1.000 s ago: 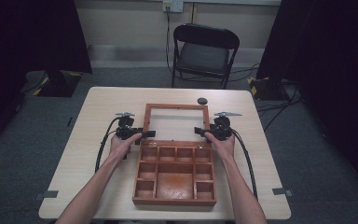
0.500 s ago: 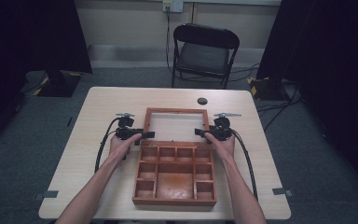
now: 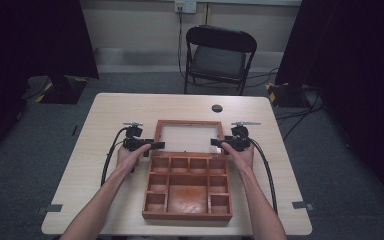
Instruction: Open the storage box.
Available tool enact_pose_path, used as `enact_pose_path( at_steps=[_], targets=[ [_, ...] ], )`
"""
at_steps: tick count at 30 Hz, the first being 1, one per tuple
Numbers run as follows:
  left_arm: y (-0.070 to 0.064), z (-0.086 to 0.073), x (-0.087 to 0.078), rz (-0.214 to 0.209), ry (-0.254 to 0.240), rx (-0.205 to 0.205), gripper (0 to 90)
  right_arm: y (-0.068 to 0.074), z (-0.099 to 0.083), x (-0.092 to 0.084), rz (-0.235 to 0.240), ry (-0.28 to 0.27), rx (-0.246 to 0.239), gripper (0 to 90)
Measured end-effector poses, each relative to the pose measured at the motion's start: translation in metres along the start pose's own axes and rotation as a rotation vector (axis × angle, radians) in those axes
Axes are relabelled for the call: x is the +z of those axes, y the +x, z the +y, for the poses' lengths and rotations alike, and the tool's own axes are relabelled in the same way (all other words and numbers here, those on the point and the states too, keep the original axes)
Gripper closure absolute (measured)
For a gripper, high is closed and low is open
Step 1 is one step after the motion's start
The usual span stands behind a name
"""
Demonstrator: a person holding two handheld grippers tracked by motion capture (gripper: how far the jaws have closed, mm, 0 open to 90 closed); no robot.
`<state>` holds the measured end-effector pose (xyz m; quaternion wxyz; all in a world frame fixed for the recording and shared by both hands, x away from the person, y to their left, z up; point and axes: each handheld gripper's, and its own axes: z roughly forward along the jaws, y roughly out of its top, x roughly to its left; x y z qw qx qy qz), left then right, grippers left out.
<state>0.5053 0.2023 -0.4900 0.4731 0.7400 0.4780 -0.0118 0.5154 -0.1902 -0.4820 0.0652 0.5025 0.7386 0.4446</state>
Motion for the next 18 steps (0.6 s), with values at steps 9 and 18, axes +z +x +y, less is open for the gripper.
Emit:
enact_pose_path(
  at_steps=[9,18],
  targets=[
    [-0.002,-0.001,-0.013,0.015,-0.006,0.023,29.9,0.001,-0.002,-0.015,-0.01,-0.023,-0.014,21.5],
    [-0.01,-0.001,-0.036,0.078,-0.016,0.1,28.2,0.003,-0.009,-0.041,-0.012,-0.045,-0.022,18.0]
  ],
)
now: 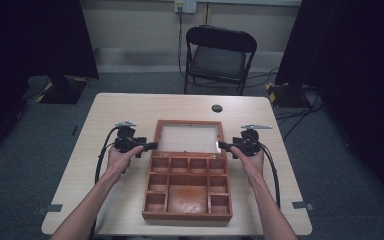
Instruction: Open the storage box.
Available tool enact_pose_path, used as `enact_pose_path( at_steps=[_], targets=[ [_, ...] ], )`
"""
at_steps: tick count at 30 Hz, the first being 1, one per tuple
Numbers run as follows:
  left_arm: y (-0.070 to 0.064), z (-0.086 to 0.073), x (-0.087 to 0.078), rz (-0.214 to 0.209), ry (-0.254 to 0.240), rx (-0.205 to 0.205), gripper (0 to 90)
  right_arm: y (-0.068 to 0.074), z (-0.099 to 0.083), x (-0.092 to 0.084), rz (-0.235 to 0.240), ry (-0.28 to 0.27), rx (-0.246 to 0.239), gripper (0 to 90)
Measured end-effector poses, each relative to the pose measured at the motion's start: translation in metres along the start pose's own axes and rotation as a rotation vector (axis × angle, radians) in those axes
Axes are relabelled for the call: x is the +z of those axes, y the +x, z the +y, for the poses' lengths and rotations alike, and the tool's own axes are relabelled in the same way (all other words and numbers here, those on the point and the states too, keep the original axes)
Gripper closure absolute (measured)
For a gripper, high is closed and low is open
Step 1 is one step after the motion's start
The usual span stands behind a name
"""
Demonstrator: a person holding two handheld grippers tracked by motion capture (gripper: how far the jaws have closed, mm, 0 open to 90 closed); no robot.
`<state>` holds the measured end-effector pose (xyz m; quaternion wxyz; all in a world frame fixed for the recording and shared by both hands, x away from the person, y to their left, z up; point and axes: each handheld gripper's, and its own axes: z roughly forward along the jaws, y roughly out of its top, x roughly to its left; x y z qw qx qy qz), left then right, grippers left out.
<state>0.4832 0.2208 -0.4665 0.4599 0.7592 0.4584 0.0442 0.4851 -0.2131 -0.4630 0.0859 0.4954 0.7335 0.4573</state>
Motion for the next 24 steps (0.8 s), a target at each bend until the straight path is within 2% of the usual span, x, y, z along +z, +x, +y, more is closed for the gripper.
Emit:
enact_pose_path(
  at_steps=[1,4,7,10,14,17,22,24],
  targets=[
    [0.001,-0.001,-0.003,0.012,0.007,0.01,27.5,0.001,-0.001,-0.003,0.0,0.003,-0.005,17.1],
    [0.004,-0.005,-0.012,0.019,0.001,0.002,26.1,0.004,-0.004,-0.013,-0.031,-0.003,-0.017,15.6],
    [0.005,-0.009,-0.019,0.023,0.001,-0.003,26.0,0.005,-0.009,-0.022,-0.026,-0.002,-0.021,15.2],
    [0.005,-0.014,-0.028,0.041,0.007,0.017,25.8,0.008,-0.012,-0.032,-0.035,0.002,-0.041,15.0],
    [0.004,-0.021,-0.038,0.054,0.018,0.033,25.7,0.013,-0.019,-0.045,-0.082,0.01,-0.055,14.9],
    [0.002,-0.027,-0.047,0.076,0.028,0.058,25.3,0.015,-0.027,-0.055,-0.083,0.013,-0.053,15.0],
    [0.002,-0.039,-0.064,0.095,0.024,0.084,23.6,0.011,-0.041,-0.074,-0.127,0.021,-0.045,15.0],
    [0.004,-0.044,-0.068,0.12,0.025,0.096,21.9,0.008,-0.046,-0.082,-0.147,0.017,-0.03,14.9]
  ],
)
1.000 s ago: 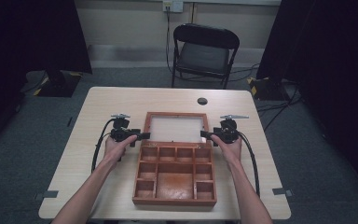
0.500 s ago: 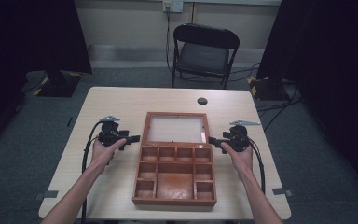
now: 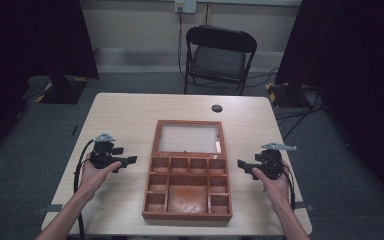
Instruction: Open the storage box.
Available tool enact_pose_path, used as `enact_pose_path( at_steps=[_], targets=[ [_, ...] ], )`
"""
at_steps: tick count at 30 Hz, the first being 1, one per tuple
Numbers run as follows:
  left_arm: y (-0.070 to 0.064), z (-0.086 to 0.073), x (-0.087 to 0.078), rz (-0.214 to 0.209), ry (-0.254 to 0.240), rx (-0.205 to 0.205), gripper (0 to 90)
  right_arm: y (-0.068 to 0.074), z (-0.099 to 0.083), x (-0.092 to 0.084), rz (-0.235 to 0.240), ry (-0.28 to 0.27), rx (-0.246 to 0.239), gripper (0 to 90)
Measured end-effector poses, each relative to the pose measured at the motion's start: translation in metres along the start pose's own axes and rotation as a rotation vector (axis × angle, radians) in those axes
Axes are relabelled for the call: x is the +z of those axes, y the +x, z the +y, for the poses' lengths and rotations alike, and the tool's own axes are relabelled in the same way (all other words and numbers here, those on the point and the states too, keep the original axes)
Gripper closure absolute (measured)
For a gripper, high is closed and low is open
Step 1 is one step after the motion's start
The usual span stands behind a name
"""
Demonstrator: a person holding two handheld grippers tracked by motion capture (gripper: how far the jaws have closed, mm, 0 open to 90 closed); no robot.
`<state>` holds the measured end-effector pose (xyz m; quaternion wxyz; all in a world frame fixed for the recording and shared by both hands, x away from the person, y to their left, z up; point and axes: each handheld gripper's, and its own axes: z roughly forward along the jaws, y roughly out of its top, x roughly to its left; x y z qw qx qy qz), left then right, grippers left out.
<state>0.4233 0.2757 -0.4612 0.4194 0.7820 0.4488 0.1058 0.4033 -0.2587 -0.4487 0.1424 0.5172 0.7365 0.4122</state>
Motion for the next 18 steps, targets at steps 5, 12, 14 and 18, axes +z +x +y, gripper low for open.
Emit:
enact_pose_path(
  at_steps=[5,12,14,18],
  targets=[
    [0.013,-0.014,-0.01,0.05,0.019,-0.03,19.6,-0.01,-0.018,-0.016,-0.049,0.02,-0.004,15.1],
    [0.024,-0.035,-0.016,0.142,0.085,-0.047,19.5,-0.027,-0.042,-0.021,-0.151,0.072,0.02,15.0],
    [0.026,-0.04,-0.018,0.152,0.099,-0.047,19.7,-0.029,-0.046,-0.018,-0.178,0.101,0.018,15.0],
    [0.029,-0.049,-0.02,0.232,0.106,-0.012,19.0,-0.03,-0.053,-0.013,-0.205,0.143,-0.005,14.3]
  ],
)
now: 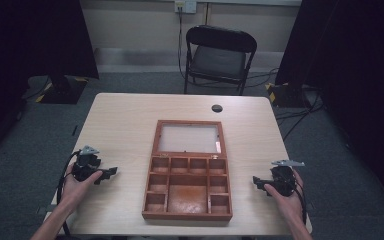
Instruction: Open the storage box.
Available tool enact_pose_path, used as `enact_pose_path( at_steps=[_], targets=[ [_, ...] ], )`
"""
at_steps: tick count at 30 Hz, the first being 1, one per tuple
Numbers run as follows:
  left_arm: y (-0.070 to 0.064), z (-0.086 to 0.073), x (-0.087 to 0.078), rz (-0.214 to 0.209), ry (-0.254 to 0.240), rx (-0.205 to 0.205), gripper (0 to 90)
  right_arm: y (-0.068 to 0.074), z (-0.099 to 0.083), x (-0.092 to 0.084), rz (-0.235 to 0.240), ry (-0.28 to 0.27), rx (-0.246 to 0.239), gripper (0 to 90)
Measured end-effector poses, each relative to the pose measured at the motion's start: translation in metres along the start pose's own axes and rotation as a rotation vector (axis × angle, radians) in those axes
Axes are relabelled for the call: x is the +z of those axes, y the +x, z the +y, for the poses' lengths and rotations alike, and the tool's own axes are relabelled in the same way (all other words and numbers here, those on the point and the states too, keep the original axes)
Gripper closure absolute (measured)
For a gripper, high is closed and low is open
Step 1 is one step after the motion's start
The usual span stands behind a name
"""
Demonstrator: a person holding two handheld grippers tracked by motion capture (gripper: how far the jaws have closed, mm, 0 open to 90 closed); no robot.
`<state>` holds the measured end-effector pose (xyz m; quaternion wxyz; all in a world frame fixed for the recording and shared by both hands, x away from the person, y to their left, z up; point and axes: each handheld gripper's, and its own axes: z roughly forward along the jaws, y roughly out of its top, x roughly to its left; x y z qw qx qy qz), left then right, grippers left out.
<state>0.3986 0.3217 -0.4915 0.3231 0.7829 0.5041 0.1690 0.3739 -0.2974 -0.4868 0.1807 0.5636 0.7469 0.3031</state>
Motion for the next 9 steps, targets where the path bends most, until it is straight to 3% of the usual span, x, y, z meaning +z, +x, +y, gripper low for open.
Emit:
enact_pose_path(
  at_steps=[3,4,7,9],
  targets=[
    [0.0005,-0.006,0.004,0.05,-0.046,0.043,16.8,0.0034,-0.0023,0.0031,-0.038,-0.011,-0.043,14.1],
    [0.0018,-0.0089,0.0064,0.045,-0.082,0.035,12.5,0.0045,-0.0042,0.0045,-0.056,-0.027,-0.056,12.3],
    [0.0012,-0.0096,0.0063,0.066,-0.08,0.015,9.3,0.0048,-0.0105,0.0094,-0.061,-0.09,-0.06,6.0],
    [-0.0002,-0.0099,0.0061,0.082,-0.078,0.0,8.3,0.0048,-0.0106,0.0094,-0.061,-0.091,-0.06,6.0]
  ],
)
